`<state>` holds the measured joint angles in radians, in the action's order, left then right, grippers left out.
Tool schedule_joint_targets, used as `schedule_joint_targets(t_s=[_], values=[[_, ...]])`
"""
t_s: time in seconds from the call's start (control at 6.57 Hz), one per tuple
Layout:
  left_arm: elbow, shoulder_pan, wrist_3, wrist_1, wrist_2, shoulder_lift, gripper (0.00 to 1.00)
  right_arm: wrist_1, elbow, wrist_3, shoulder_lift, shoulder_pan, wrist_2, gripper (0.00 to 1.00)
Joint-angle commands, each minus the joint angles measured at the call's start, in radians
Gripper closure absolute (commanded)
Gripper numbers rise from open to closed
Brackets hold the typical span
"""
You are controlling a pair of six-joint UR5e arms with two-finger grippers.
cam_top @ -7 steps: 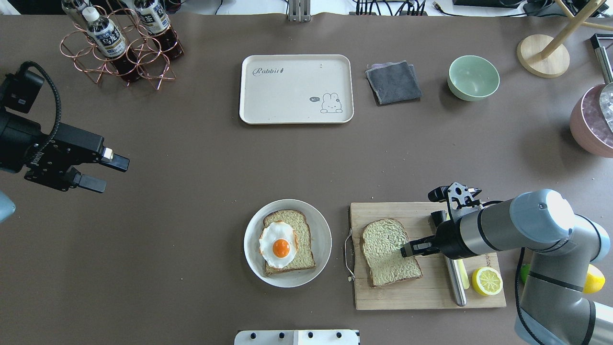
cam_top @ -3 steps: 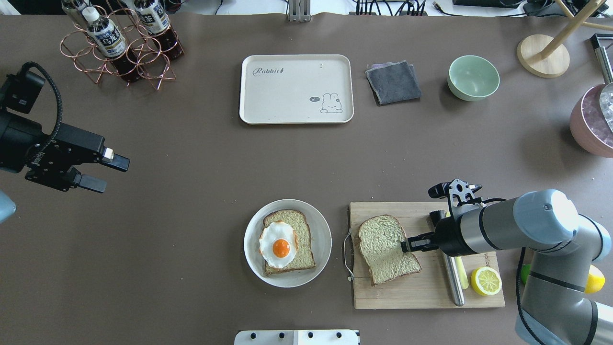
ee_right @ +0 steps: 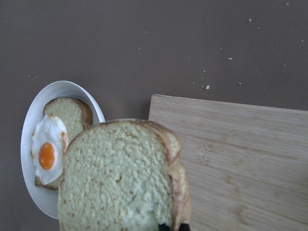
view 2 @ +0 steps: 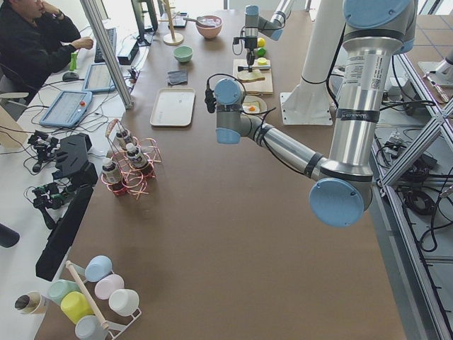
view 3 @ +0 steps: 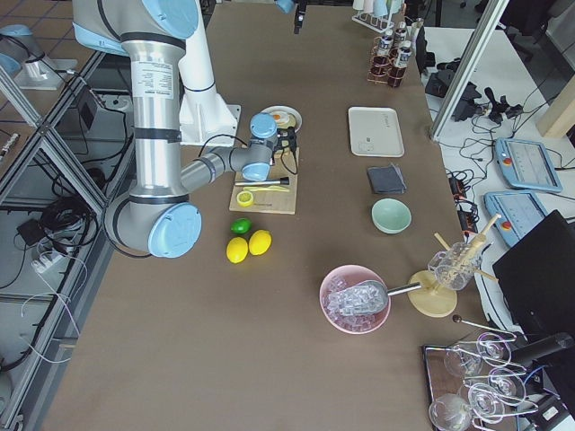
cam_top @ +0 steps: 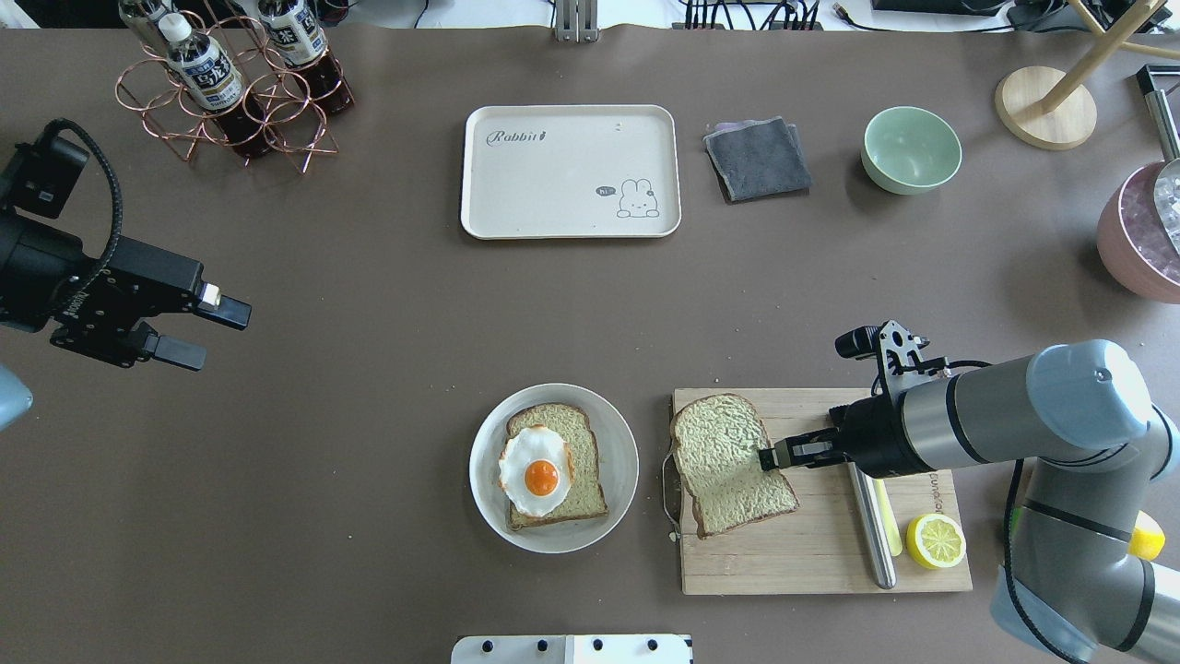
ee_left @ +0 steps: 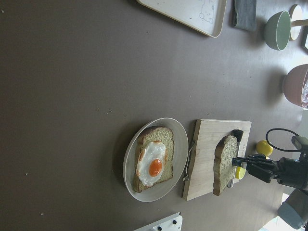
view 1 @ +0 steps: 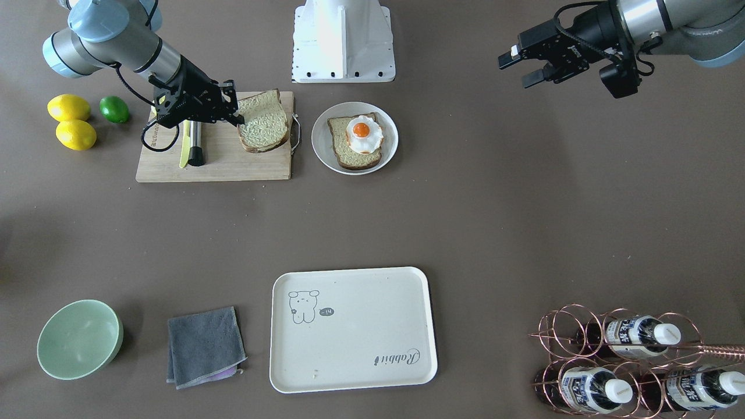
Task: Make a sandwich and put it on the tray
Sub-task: 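Lift the bread slice and carry it over the egg toast on the plate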
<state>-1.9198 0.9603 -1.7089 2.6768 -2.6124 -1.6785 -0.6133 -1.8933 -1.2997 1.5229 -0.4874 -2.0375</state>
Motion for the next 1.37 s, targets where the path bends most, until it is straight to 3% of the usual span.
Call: schedule_joint_targets(t_s=[0.0,0.3,0.91,1.22], values=[[0.002,-0.006,0.0,-0.002,0.0,0.0,0.02,-0.066,0.013,-0.02,-0.111,0.004,0.006,1.0],[0.005,-0.023,0.012,0.0,0.002,0.01,0.02,-0.221,0.002,-0.021,-0.216,0.01,0.022,1.0],[0.021,-0.037,0.091,-0.003,0.002,0.04,0.02,-0.348,0.003,-0.021,-0.297,0.018,0.045,1.0],[0.027,-0.037,0.106,-0.005,0.002,0.046,0.02,-0.394,0.014,-0.023,-0.349,0.077,0.11,1.0]])
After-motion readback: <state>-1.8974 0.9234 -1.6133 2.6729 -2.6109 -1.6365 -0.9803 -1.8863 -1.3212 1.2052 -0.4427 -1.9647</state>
